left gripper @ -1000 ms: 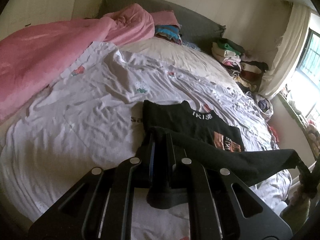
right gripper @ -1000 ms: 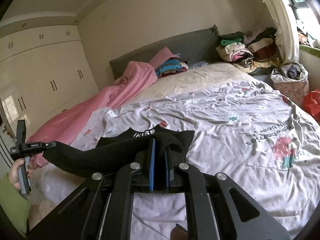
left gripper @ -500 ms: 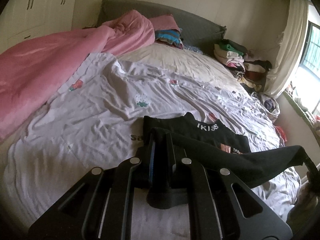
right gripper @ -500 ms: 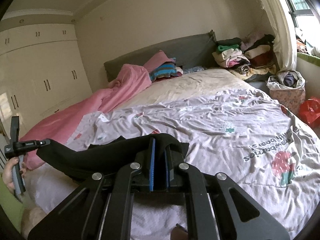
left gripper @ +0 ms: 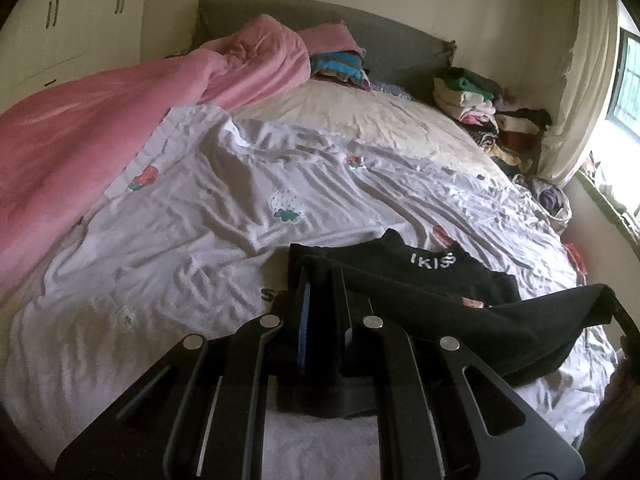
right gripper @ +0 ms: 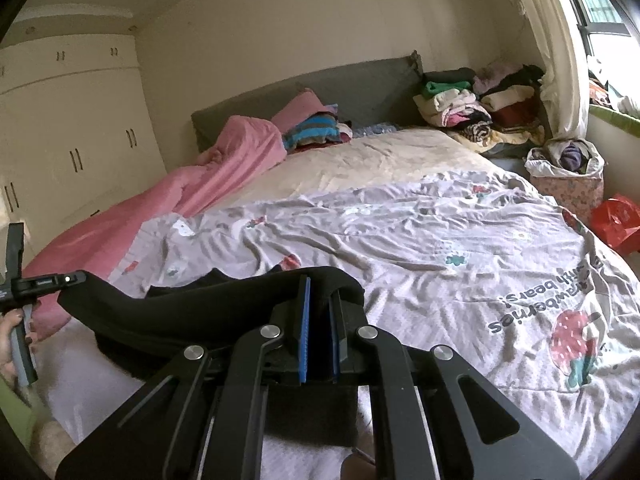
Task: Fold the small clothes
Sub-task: 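Lift the held hem with both tools and fold it toward the collar, then lower the folded hem onto the body near the collar with both tools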
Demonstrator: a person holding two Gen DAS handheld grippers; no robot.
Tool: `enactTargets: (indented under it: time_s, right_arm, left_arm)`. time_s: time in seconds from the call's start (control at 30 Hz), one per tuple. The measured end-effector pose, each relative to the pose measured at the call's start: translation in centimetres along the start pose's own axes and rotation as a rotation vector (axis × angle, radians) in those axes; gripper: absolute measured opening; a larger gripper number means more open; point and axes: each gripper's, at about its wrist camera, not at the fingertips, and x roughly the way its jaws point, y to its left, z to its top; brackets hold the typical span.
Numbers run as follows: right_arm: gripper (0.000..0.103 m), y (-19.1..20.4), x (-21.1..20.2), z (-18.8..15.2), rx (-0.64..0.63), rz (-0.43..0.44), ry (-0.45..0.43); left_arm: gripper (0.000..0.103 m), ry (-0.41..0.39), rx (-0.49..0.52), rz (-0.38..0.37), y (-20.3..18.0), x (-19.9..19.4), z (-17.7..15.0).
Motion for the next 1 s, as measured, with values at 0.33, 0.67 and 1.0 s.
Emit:
enactTargets:
  time_s: [0.33, 0.67, 1.0]
  right_arm:
    - [0.007, -0.6, 5.0, -0.6, 0.005, -0.032, 0.076]
    - [0.011, -1.1, 8.8, -2.2, 0.003, -0.073, 0.167]
    - [0.047, -0.5, 7.3, -2.5, -0.007, -0.107, 0.126]
  left_arm:
    - [0.004, 0.054, -0.009, 0.030, 1.4, 5.3, -0.4]
    - [0.008, 0.086, -0.021, 0.059, 2.1, 8.2, -1.5]
    - [0.030, 0.046, 0.033, 0.071, 0.6, 6.9, -1.6]
